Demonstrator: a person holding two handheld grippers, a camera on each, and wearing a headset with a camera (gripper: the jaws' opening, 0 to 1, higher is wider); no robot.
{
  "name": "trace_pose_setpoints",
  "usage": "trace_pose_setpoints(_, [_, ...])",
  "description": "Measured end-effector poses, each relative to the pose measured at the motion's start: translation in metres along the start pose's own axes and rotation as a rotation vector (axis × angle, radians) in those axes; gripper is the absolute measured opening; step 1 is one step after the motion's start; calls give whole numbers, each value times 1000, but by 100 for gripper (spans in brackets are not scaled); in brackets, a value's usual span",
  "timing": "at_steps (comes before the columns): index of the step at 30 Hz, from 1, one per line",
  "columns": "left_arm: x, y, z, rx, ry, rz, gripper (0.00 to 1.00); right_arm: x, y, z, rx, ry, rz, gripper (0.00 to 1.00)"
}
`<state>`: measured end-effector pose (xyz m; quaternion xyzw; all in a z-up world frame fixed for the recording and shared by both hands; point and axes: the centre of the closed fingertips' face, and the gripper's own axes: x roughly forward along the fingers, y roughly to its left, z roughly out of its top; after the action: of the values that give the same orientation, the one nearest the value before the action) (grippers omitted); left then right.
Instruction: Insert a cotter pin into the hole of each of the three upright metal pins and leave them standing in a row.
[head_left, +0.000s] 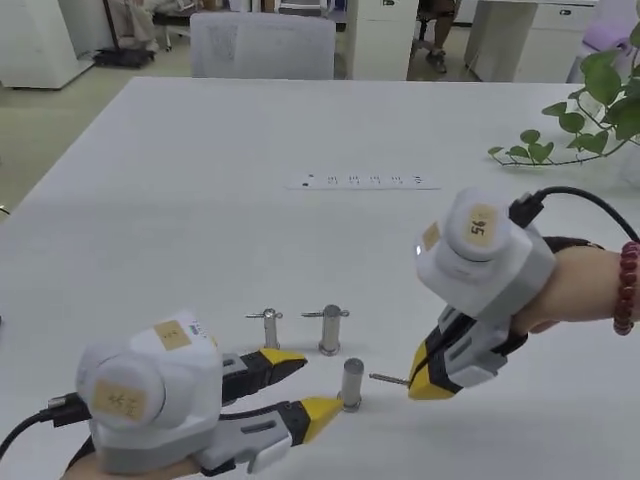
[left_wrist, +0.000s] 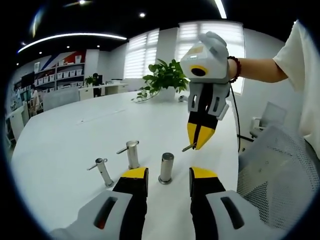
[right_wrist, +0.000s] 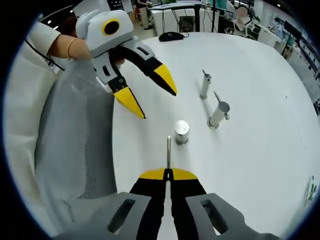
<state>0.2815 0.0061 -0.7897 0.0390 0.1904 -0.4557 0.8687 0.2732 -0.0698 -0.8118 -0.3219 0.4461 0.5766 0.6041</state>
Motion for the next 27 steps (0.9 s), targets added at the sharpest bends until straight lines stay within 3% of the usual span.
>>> trace_pose_setpoints(17, [30, 3, -6, -6, 20, -8, 30, 8, -11, -6, 7, 49, -27, 4])
trace_pose_setpoints(27, [44, 2, -10, -12, 38, -19, 28, 9, -13, -5, 27, 43, -16, 4])
